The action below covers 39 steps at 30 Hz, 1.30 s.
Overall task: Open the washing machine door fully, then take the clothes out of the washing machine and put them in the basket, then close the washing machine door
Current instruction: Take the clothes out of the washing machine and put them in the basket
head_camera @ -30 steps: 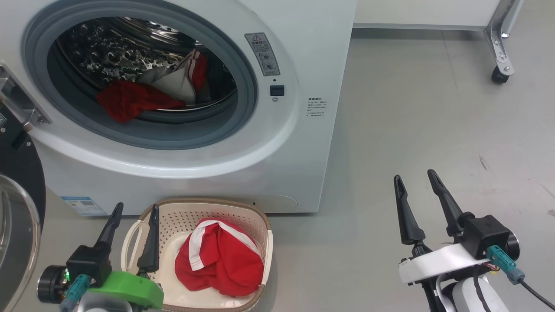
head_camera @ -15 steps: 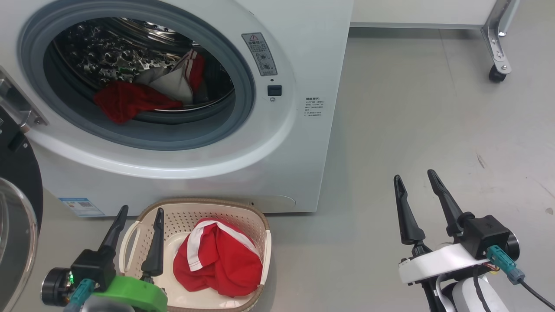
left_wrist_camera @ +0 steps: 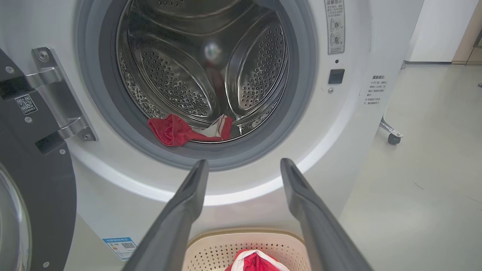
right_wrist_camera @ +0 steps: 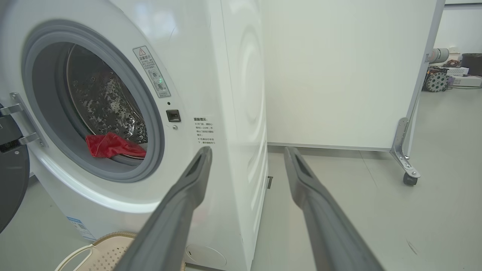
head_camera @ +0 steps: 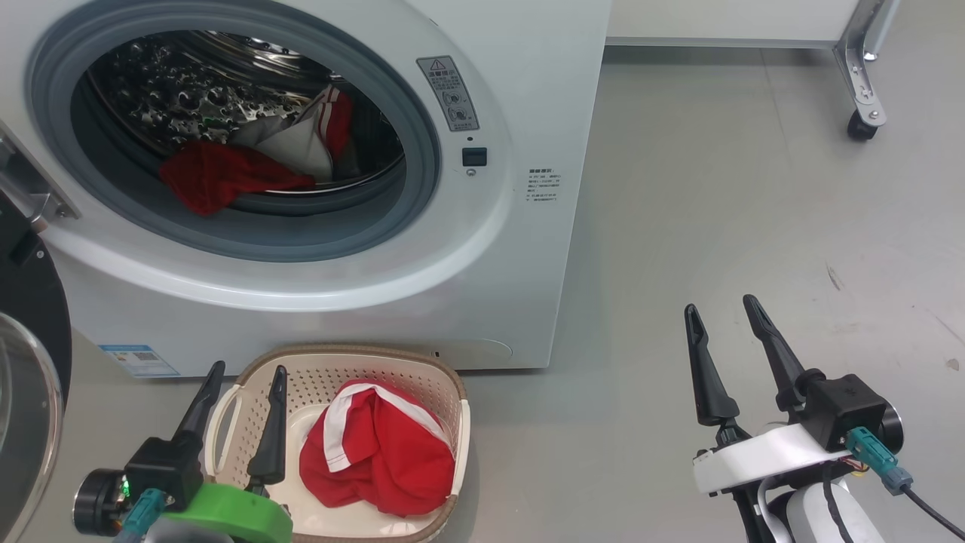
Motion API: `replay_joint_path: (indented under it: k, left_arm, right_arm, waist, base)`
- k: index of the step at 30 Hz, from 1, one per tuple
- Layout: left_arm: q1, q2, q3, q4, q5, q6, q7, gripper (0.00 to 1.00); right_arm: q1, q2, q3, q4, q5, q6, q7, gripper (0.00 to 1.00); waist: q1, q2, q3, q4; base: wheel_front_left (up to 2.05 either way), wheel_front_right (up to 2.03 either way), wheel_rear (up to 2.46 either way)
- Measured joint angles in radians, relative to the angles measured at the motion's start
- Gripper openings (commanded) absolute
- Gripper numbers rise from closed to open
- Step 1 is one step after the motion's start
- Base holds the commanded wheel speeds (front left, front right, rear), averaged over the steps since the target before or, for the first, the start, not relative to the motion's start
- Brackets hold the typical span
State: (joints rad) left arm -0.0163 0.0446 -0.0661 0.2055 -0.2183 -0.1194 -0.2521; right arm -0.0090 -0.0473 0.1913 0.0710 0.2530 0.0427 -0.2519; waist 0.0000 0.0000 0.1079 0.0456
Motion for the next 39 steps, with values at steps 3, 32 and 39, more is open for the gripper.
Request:
replay_joint_path:
  k: [3,32,39]
  left_arm:
    - [0.0,0.0,0.0,-0.004,0.0,0.0,0.0,1.0]
    - [0.0,-0.001,0.002,-0.035,0.001,0.01,0.0,1.0]
    - [-0.04,0.029,0.03,-0.033,0.027,0.024,0.0,1.0]
  right_arm:
    - [0.0,0.0,0.0,-0.001,0.0,0.0,0.0,1.0]
    - [0.0,0.001,0.016,-0.02,-0.005,0.001,0.0,1.0]
    - [-0.004,0.001,0.034,-0.034,-0.01,0.002,0.0,1.0]
  waist:
    - [0.0,0.0,0.001,-0.001]
    - [0.0,0.0,0.074,-0.016]
    - [0.0,0.0,0.136,-0.032]
  base:
    - [0.0,0.0,0.0]
    - [0.0,0.0,0.0]
    - [0.0,0.0,0.0]
